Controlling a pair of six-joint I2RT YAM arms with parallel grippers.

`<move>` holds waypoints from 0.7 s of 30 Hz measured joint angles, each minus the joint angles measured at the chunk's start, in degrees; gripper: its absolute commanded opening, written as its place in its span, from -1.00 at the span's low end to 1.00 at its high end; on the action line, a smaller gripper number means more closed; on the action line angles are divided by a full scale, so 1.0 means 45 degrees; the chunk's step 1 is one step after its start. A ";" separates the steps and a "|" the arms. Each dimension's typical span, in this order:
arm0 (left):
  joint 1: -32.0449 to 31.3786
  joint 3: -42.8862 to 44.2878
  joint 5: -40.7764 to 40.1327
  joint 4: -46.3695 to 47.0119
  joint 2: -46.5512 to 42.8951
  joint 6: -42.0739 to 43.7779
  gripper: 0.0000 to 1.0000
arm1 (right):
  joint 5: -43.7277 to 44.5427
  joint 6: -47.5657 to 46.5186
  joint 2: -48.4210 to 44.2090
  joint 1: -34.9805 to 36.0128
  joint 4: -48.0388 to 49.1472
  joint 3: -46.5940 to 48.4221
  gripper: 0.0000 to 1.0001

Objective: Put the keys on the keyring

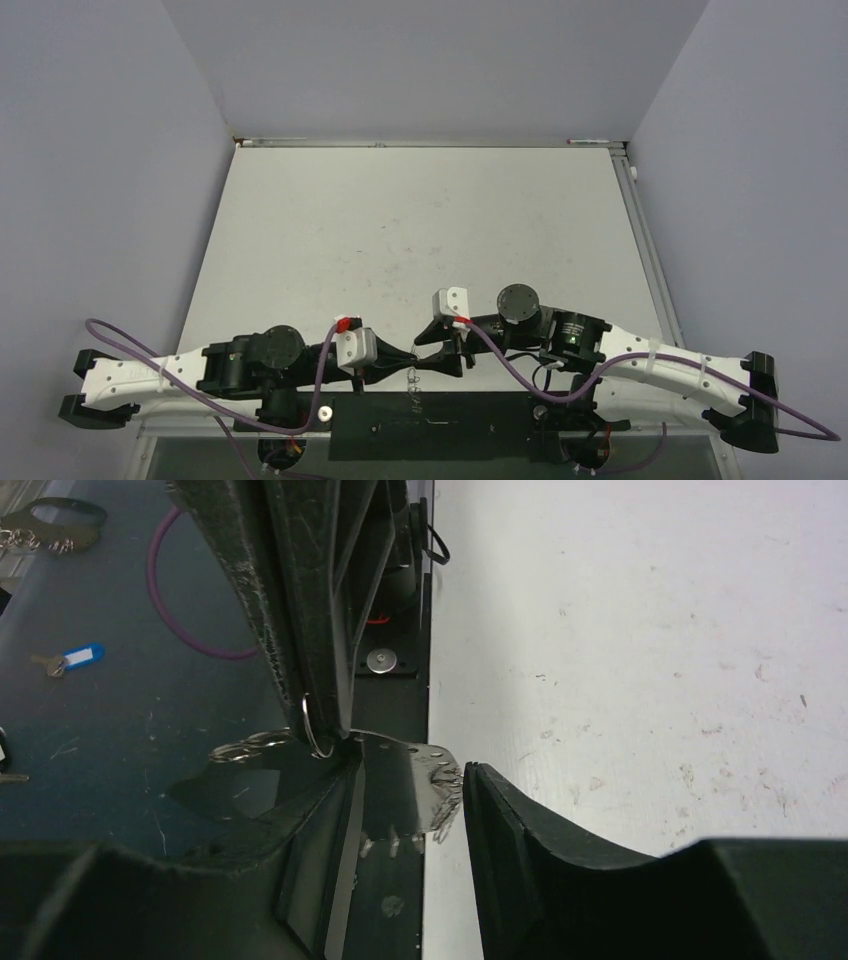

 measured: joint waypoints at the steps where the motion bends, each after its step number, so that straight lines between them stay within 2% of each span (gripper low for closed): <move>1: 0.0000 0.0029 -0.0010 -0.0019 0.0049 0.0010 -1.00 | -0.0068 -0.0092 0.0049 0.0087 -0.0068 0.0039 -0.19; 10: 0.0000 0.0034 -0.0219 -0.0228 0.0005 0.0034 -1.00 | 0.0083 -0.0253 -0.0602 0.0262 -0.0063 0.0044 -0.30; 21: 0.0000 0.0029 -0.0413 -0.0010 -0.0185 0.0034 -1.00 | 0.0243 -0.0257 -0.0379 0.0602 0.0029 0.0355 -0.29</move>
